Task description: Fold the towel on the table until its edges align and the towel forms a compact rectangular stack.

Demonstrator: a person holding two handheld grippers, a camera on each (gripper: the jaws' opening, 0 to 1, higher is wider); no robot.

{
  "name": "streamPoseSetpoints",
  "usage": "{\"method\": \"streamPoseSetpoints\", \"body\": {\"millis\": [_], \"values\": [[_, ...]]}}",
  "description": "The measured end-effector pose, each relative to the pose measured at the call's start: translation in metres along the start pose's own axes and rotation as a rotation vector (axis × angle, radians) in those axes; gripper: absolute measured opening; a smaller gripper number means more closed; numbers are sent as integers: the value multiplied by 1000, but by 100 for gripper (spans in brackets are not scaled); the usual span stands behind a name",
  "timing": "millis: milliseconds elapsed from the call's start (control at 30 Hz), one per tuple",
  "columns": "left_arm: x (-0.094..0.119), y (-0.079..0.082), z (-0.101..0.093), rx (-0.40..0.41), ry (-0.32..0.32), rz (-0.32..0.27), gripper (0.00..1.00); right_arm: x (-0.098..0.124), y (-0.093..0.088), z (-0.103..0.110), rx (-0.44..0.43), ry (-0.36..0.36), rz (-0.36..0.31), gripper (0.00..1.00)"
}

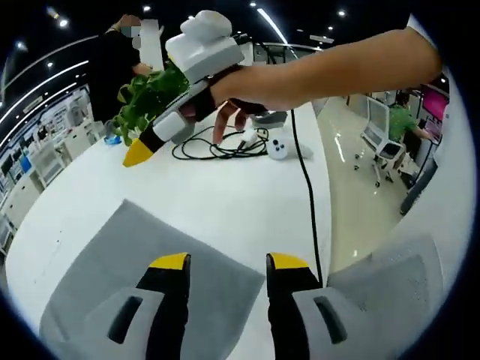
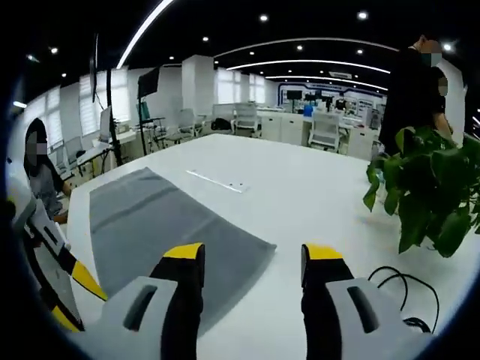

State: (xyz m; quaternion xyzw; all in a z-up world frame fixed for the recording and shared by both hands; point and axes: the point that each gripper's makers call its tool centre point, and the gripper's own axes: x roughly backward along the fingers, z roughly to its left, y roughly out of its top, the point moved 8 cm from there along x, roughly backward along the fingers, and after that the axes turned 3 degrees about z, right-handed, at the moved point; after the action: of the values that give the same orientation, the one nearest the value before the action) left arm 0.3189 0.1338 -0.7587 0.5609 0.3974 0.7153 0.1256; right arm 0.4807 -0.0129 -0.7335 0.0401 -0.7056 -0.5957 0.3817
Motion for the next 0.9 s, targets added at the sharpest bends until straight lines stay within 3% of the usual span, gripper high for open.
{"method": "streamPoseSetpoints", "body": {"millis": [500, 900], "values": [[-39, -30, -13, -22, -87, 88, 35, -44, -3, -6, -29, 37, 51, 44], [-62, -50, -18, -12, -94, 147, 32, -75, -19, -16, -76, 38, 91, 38]]}}
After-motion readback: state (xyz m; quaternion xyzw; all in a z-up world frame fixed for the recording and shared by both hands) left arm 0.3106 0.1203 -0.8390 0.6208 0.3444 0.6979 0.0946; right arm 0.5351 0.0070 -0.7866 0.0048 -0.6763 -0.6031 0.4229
